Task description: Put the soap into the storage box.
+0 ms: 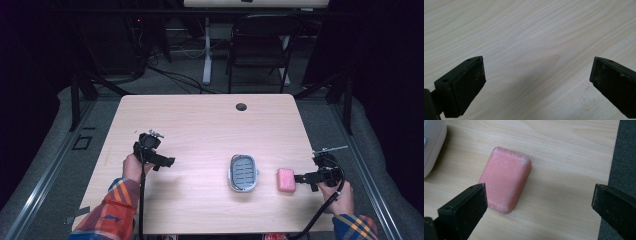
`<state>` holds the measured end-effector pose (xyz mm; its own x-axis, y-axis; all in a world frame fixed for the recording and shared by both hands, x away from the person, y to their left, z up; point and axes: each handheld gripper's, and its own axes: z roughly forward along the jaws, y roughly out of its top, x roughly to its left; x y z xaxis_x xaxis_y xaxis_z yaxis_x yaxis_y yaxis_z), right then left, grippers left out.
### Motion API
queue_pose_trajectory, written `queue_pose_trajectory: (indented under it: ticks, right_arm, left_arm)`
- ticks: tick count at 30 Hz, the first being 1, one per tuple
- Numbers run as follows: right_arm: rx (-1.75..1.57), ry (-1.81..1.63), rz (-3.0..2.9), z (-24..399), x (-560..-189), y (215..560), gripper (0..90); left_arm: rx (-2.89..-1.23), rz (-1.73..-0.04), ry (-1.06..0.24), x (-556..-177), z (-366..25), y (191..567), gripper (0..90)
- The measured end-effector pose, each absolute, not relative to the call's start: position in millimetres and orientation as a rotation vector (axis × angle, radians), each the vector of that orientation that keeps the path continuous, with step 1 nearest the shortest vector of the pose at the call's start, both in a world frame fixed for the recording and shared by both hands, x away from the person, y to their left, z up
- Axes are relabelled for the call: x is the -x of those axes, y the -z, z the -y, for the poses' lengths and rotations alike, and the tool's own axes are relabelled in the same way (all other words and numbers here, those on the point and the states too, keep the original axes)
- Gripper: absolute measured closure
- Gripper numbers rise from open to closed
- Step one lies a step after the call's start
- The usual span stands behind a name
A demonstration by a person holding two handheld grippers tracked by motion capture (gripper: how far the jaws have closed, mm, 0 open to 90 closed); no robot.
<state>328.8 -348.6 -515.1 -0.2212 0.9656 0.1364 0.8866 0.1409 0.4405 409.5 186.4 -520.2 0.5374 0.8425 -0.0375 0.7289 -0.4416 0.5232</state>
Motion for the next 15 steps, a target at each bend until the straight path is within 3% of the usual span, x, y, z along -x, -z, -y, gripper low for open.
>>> queue_pose_trajectory:
  ticks: [15]
  right_arm:
    - [-1.797,-0.689,-2.256,334.9,-327.1,508.5,0.0]
  left_arm:
    - [-2.298,-1.28,-0.327,-409.2,-185.7,519.6,0.1]
